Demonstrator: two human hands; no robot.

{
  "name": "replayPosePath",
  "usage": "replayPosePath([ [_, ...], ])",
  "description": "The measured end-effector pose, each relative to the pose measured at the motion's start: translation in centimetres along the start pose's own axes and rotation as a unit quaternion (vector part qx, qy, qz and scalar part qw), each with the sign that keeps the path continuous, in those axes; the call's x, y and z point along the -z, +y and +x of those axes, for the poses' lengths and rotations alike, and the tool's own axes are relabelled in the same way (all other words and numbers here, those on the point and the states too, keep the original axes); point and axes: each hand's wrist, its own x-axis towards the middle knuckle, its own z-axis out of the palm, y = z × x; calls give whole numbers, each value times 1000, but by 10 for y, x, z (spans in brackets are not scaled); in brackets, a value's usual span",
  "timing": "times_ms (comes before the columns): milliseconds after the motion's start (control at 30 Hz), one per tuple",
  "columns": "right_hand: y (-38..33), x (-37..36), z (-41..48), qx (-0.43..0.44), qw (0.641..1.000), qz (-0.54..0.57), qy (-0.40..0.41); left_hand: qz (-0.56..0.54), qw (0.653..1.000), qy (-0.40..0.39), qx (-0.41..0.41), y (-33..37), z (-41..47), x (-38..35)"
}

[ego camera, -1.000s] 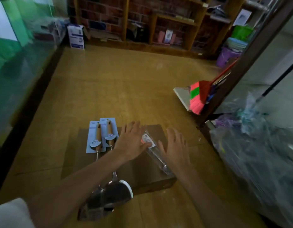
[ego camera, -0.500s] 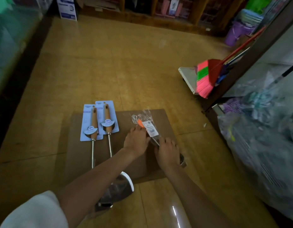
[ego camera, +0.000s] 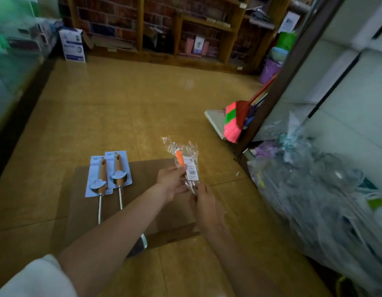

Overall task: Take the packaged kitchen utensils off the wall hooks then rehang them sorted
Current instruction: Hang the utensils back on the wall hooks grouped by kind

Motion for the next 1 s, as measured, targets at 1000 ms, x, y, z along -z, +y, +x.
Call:
replayPosePath([
  [1000, 410, 493, -493, -240, 811, -9, 533, 127, 803, -548, -198, -101, -587, -616],
])
